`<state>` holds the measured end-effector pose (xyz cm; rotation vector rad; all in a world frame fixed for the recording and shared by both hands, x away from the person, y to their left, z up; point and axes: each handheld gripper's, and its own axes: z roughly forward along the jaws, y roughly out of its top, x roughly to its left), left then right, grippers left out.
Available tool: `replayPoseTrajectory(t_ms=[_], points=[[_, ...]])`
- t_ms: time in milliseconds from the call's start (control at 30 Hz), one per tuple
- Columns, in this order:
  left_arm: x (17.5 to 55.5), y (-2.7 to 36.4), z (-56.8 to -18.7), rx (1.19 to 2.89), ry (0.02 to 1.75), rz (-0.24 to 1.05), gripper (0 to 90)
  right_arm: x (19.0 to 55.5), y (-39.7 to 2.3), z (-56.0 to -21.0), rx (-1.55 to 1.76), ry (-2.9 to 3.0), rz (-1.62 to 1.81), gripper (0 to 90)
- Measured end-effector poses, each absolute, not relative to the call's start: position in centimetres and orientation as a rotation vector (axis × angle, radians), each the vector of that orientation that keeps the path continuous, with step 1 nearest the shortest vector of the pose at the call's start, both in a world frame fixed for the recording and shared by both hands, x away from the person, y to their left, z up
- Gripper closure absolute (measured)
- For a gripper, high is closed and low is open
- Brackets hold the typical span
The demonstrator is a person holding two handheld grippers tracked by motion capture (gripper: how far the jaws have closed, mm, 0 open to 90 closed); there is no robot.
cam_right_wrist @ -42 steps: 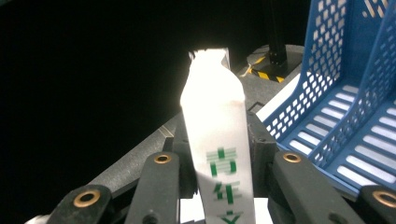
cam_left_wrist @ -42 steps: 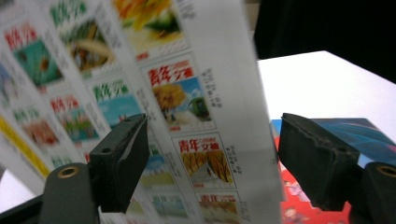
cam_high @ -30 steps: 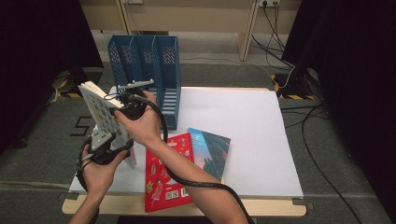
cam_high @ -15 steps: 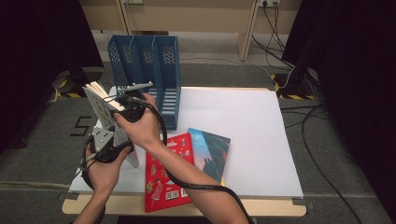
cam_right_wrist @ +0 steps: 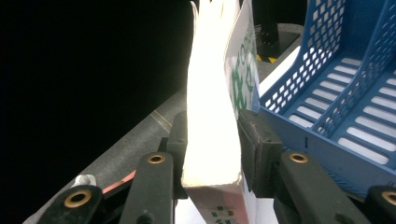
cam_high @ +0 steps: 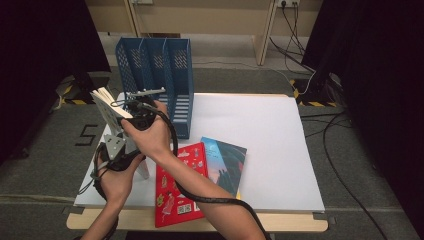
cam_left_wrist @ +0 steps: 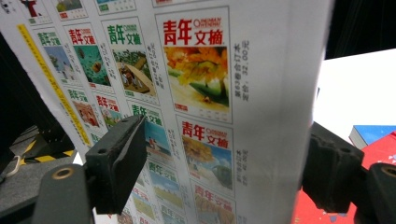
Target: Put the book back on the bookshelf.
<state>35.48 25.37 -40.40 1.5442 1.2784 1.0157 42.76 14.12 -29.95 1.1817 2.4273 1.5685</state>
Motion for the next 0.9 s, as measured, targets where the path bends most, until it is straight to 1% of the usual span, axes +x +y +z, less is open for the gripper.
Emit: replayPoseTrajectory(t_ms=[200,267,600,733,900], points=[[35.57,25.42,-40.06,1.514,1.282,1.032,22.8,42.69,14.34,-29.89,1.186,2.428,1.571,67.1],[35.48,25.3,-40.01,1.507,1.276,1.059,23.5,42.71,14.38,-29.92,1.188,2.43,1.578,66.5],[35.86,24.86,-40.31,1.552,1.294,1.102,22.0,42.48,14.51,-29.92,1.202,2.429,1.578,65.3],[35.83,24.79,-40.54,1.587,1.296,1.139,21.2,42.29,14.58,-29.71,1.192,2.434,1.586,65.3],[35.61,24.96,-40.56,1.579,1.305,1.114,24.8,42.22,14.8,-29.62,1.169,2.446,1.574,64.6]])
